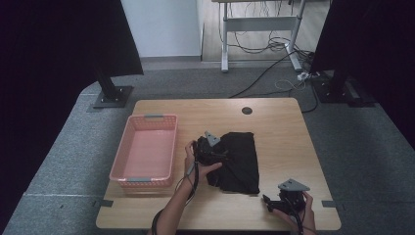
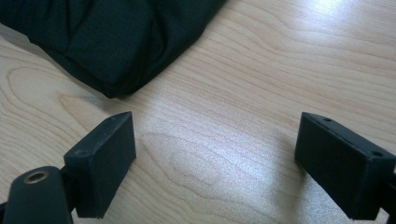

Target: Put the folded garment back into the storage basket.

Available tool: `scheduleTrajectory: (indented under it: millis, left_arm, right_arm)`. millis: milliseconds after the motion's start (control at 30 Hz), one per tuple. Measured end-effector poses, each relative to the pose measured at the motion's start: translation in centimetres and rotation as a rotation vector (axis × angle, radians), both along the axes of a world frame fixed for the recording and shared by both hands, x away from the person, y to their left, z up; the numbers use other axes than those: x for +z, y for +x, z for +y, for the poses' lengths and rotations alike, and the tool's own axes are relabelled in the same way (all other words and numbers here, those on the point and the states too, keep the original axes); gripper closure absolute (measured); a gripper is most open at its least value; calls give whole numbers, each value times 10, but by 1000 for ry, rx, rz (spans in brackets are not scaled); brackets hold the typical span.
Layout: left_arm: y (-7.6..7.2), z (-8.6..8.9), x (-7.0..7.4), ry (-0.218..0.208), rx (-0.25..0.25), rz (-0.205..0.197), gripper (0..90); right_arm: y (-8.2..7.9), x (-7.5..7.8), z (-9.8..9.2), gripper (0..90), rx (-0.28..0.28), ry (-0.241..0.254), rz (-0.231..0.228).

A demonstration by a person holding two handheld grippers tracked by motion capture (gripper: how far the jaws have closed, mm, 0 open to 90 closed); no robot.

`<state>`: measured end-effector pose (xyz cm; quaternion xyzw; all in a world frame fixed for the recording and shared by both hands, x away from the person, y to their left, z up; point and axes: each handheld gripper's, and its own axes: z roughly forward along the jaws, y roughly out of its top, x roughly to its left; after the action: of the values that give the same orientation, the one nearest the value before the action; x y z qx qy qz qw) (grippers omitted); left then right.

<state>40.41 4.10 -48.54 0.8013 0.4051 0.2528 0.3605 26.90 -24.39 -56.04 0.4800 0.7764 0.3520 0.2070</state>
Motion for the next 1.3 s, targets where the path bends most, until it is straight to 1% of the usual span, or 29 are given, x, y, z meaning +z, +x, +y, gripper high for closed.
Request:
scheduleTrajectory:
  millis: [567,600,667,767,1000,1100,1300]
  left_arm:
    - [11,-9,0,5,-4,2,115]
    - [12,-9,0,-1,-3,6,116]
    - [12,-9,0,-33,-5,14,116]
    - [13,-11,0,1,-1,4,116]
    - [17,-15,-2,-5,-1,7,116]
    - [19,-18,-5,6,-2,9,116]
    - [25,-20,-6,1,2,12,116]
  right_arm:
    - [0,0,0,120,-1,0,1]
    - [0,0,0,120,-1,0,1]
    - [0,0,0,120,-1,0,1]
    - [0,0,0,120,-1,0,1]
    - [0,0,0,120,0,0,1]
    - [0,0,0,120,4,0,1]
    - [0,0,0,120,5,0,1]
